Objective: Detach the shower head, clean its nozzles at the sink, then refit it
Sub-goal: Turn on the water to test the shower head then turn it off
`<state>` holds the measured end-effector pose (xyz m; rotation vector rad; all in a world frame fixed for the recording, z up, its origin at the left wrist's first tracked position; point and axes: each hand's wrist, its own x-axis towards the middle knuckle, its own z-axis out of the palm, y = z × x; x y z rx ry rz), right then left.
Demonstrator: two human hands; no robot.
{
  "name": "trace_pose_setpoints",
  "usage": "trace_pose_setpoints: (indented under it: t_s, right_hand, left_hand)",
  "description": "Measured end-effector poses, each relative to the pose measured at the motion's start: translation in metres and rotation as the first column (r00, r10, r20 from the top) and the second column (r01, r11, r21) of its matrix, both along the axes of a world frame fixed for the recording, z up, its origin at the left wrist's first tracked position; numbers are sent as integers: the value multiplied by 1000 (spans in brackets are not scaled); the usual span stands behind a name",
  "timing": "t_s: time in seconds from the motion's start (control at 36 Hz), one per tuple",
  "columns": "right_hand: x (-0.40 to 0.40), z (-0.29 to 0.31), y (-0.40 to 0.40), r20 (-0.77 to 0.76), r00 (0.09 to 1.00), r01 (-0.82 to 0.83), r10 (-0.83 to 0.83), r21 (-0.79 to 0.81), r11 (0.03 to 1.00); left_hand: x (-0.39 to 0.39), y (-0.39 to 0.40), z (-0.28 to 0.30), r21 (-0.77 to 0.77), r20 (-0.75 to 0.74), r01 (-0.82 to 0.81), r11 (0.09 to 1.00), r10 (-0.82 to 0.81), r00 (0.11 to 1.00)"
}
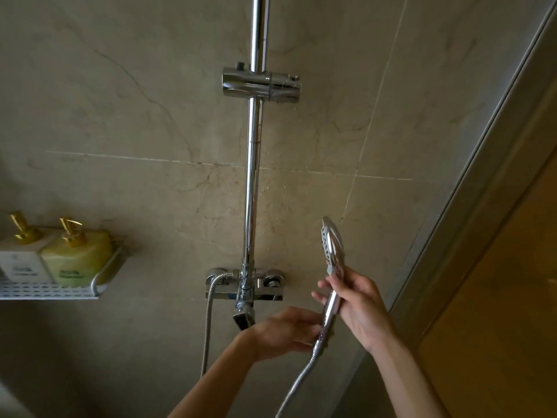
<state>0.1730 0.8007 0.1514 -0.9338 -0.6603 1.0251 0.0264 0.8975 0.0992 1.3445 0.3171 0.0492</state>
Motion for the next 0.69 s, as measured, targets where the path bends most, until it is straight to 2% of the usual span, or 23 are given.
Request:
trace_pose_setpoints:
  t_s: [0.08,0.17,0.31,0.39,0.47,0.58,0.69]
  right_hand:
    - [-4,10,8,-12,998,-63,63,62,996]
    - [-5,16,17,-17,996,-84,86,103,991]
    - [-1,23,33,-2,1000,-5,5,122,993]
    - [2,28,41,126,991,38,-48,86,996]
    - [7,34,49,237,968,64,-76,59,996]
    - [12,45,55,339,939,52,-64,44,998]
    - [13,58,64,507,857,106,-93,4,994]
  left_hand:
    - [-3,5,10,-73,94,62,995,-55,994]
    - [-4,7,23,-75,130,85,994,-75,989]
    - [-1,13,35,16,106,-135,991,133,985]
    - [3,18,39,82,102,-278,957,269,958]
    - [7,22,46,133,132,-337,932,320,938]
    - [14,23,56,110,169,-433,895,412,895]
    - [19,25,73,107,208,-532,840,504,838]
